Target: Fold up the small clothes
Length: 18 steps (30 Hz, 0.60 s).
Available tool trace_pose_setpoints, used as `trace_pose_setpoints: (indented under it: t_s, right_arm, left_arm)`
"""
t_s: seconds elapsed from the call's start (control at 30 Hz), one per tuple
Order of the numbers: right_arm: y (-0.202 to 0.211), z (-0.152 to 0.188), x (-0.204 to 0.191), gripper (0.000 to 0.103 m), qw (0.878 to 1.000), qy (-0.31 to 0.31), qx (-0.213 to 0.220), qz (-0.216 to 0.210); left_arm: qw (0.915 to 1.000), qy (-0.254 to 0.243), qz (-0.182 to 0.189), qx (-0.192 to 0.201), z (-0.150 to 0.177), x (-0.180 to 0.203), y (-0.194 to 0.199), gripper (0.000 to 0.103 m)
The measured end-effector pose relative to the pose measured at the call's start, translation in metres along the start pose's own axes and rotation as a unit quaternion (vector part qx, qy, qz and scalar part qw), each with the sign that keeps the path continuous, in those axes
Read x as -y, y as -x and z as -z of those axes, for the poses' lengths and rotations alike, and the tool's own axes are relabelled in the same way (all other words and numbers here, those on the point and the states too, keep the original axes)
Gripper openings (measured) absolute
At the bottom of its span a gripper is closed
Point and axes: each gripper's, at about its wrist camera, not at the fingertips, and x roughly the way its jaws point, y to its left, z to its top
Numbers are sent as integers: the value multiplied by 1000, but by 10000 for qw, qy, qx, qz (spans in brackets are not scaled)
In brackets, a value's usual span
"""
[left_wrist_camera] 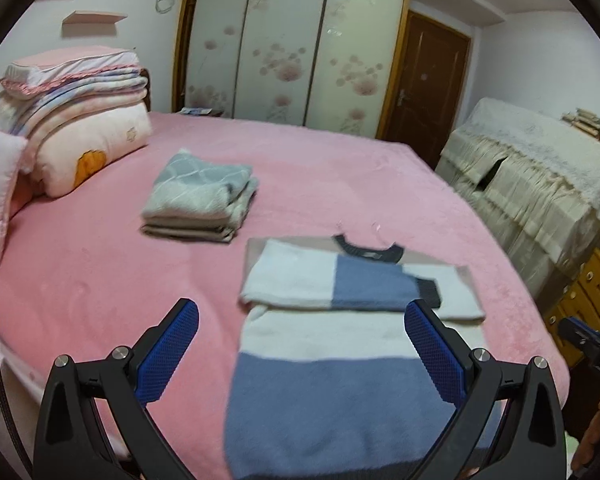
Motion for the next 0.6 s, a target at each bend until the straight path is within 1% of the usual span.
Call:
trace_pose_setpoints:
  t_s: [0.07,0.1,0.23,0.37,0.53,0.6]
  right_arm:
    - [3,6,3,45,10000,-3,-31,32]
    - [4,11,5,46,10000,8,-48,61]
    - [3,23,12,46,9997,15,-146,181]
    - [-3,28,15,46,9994,27,-289,212]
    - [-2,37,16,46,9991,146,-362,191]
    - [-2,44,17,46,9986,221,-439,210]
  left_arm:
    - [9999,-13,-74,-110,7,-4,3,102]
    - [9998,-32,-91,-156,10,-5,4,102]
    - [9994,-124,-170,-270,21,-5,8,102]
    - [9988,-167,-175,-427,28,-2,6,102]
    - [9965,-314,-91,-775,41,2,-7,102]
    - [9955,-367,-118,-862,49,3,-10,102]
